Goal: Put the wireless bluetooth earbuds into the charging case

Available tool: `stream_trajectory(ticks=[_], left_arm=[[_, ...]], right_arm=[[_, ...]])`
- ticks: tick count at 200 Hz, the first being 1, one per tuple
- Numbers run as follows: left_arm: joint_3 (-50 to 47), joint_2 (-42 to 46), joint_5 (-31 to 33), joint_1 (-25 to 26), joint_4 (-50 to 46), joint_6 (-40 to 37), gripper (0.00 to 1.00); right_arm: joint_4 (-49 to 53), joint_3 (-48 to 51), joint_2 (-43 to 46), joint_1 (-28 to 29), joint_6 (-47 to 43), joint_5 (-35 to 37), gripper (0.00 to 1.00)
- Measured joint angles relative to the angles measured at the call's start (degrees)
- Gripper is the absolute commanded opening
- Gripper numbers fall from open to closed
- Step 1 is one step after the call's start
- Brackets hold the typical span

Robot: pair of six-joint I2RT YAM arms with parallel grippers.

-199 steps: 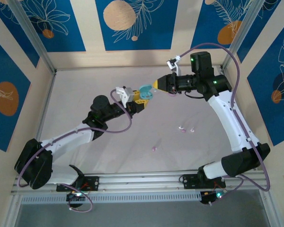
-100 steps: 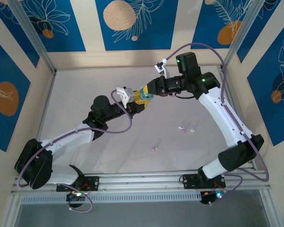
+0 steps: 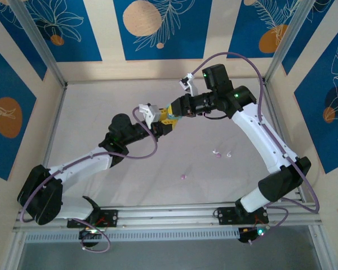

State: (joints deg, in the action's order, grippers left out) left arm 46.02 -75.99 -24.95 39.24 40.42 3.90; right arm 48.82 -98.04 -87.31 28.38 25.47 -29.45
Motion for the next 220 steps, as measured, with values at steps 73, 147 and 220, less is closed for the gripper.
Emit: stream_trajectory(ticks=[73,147,220], left_arm=[[0.00,0.00,0.42,0.07,-0.98,0.00,0.24],[0.00,0.00,1.14,0.15,-0.81,0.00,0.24],[-0.02,0.00,1.51,0.31,-1.05,0.04,0.24]], right_arm=[[0.02,0.00,0.00,0.87,-0.35,3.34,0.24],[-1.66,0.02,0.00,1.31,0.70,4.50,0.24],[-0.74,0.00,0.02,1.66,-0.83,5.77,0.27]])
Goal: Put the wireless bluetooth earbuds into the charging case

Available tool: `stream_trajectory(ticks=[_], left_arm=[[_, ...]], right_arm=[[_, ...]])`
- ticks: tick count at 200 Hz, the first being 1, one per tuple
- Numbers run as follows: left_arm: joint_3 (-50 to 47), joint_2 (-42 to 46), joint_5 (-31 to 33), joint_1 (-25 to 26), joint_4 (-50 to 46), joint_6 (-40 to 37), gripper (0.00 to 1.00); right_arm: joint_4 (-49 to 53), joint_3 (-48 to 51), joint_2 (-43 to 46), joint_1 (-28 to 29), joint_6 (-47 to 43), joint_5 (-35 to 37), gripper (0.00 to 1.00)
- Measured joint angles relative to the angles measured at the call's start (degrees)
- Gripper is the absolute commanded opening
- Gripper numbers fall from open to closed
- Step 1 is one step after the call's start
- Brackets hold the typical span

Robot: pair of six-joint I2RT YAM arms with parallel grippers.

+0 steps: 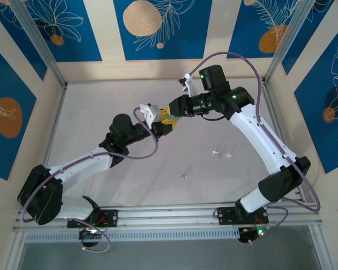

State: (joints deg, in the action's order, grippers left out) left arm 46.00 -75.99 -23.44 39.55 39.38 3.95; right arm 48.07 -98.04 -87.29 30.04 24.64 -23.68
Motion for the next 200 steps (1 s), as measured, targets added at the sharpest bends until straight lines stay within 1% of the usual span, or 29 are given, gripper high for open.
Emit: stream_trajectory(ticks=[80,200], left_arm=[[0.00,0.00,0.17,0.07,0.20,0.00,0.24],[0.00,0.02,0.15,0.13,0.94,-0.02,0.24]], right_arm=[[2.82,-1.22,0.00,0.28,-0.70,1.95,0.27],[4.42,-2.58,0.35,0.24,-0.83,2.69,0.33]])
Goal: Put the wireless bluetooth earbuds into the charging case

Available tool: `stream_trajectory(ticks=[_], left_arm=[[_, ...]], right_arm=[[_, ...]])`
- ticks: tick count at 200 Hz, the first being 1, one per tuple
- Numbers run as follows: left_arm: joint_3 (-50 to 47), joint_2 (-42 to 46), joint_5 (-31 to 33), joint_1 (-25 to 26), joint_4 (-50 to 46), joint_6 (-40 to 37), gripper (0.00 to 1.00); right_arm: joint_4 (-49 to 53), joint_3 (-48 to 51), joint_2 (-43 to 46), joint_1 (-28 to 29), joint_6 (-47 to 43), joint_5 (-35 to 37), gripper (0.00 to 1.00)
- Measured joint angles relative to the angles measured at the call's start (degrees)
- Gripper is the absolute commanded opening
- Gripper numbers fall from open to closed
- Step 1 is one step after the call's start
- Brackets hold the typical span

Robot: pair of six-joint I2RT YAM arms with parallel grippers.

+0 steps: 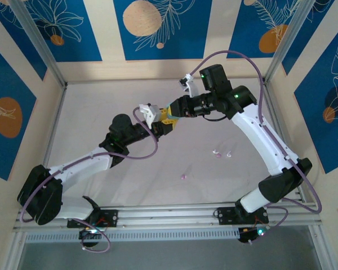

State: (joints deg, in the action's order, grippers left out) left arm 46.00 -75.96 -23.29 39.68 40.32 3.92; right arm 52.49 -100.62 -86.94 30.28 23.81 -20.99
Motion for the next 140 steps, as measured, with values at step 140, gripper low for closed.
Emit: stream_trajectory(ticks=[140], left_arm=[[0.00,0.04,-0.17,0.22,0.83,-0.04,0.24]], right_arm=[[-10.71,7.19,7.96,-4.31,3.58,-1.92,0.39]])
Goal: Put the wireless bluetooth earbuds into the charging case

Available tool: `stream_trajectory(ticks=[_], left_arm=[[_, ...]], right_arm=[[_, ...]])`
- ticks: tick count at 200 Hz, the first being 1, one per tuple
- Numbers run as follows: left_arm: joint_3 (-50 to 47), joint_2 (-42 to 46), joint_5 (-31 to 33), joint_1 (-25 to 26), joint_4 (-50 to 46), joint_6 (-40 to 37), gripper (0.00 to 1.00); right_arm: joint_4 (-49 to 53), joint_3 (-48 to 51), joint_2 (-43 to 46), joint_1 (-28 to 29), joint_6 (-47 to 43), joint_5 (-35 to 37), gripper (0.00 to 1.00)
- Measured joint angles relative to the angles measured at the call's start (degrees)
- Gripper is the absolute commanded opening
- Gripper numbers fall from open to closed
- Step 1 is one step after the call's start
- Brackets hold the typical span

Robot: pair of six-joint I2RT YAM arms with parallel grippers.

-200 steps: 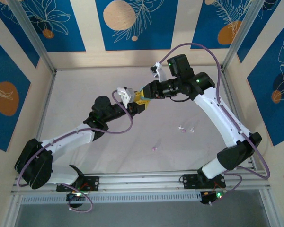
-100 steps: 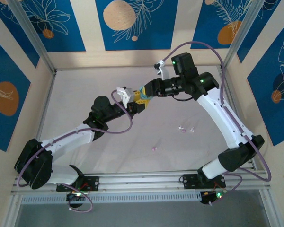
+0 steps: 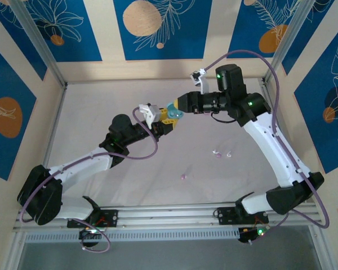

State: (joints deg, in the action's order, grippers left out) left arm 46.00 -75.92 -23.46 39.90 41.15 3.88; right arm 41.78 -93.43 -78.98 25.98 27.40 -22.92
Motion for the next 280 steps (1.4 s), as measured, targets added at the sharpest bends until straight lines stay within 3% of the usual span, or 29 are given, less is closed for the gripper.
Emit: stream_trajectory(ticks=[53,136,205,280], left_arm=[[0.24,0.20,-1.03,0.22,-1.44,-1.53,0.24],[0.46,0.87,-1.53,0.70,-2.40,-2.56,0.24],[0.50,0.87,-0.79,0.74,-0.48,-1.90,0.24],[0.57,0.87,-0.61,0.74,0.42,-1.25,0.25]], right_arm=[[-3.67,1.79,-0.50,-8.74,7.89,-0.17,0.50],[3.15,-4.92,-11.61,-6.21,6.25,-7.32,0.56],[9.77,-5.99,-11.91,-5.57,0.46,-13.14,0.55],[3.61,4.26,-7.39,-11.06,7.04,-25.53,0.58]])
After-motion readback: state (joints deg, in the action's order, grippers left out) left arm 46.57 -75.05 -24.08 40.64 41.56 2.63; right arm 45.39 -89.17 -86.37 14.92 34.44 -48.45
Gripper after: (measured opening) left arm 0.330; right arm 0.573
